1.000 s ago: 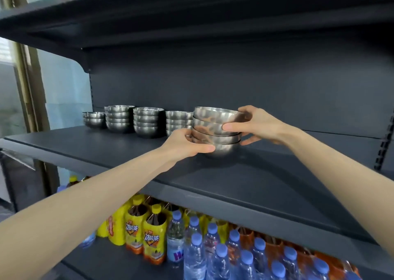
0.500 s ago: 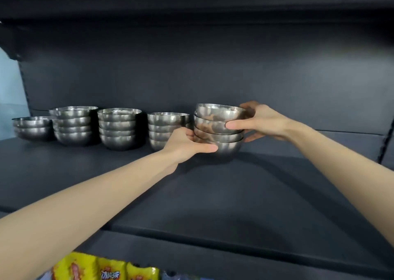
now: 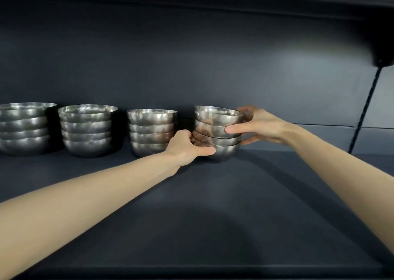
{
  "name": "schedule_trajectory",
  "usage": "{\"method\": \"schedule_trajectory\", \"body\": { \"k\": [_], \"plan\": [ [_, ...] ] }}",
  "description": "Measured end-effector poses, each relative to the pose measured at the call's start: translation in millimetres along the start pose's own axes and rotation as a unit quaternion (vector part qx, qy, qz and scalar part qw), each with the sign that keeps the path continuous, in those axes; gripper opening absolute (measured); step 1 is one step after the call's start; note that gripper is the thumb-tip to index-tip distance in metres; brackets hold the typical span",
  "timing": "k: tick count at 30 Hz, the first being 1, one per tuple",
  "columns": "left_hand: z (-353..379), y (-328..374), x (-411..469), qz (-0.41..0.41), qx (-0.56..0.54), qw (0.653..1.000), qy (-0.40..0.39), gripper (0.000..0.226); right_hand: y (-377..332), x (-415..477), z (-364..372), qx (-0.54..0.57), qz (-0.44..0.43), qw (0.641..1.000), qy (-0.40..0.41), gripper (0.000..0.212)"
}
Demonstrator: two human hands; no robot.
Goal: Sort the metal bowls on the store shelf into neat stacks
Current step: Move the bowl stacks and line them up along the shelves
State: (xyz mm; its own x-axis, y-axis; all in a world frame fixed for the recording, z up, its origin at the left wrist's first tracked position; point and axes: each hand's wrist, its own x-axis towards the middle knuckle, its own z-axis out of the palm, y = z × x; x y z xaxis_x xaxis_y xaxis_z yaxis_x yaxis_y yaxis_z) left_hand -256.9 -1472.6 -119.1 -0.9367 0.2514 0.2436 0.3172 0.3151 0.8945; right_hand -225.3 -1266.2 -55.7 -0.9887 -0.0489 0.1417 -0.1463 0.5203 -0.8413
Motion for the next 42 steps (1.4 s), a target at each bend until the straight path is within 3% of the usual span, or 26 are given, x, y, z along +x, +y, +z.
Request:
{"method": "schedule_trajectory", "body": {
  "k": [2, 12, 16, 27, 42],
  "plan": [
    [2.0, -1.2, 3.8, 0.001, 0.002, 1.000, -0.003, 0.033, 2.2, 3.1, -0.6, 0.005, 0.001, 1.000, -0.004, 0.062],
    [6.3, -10.9, 9.9, 0.010, -0.012, 1.000, 0.007, 0.040, 11.9, 19.2, -0.1, 0.003, 0.004, 1.000, -0.019, 0.071],
    [6.8, -10.3, 6.5, 0.020, -0.025, 0.999, 0.006, 0.046, 14.8, 21.1, -0.4, 0.004, 0.002, 1.000, -0.015, 0.077],
    [5.6, -7.2, 3.1, 0.034, -0.043, 0.998, -0.010, 0.037, 16.7, 23.4, 0.6, 0.005, 0.007, 1.000, -0.008, 0.099],
    [2.7, -6.3, 1.2, 0.032, -0.031, 0.999, -0.007, 0.034, 17.3, 22.3, 5.5, -0.002, 0.003, 1.000, 0.012, 0.098]
  ]
}}
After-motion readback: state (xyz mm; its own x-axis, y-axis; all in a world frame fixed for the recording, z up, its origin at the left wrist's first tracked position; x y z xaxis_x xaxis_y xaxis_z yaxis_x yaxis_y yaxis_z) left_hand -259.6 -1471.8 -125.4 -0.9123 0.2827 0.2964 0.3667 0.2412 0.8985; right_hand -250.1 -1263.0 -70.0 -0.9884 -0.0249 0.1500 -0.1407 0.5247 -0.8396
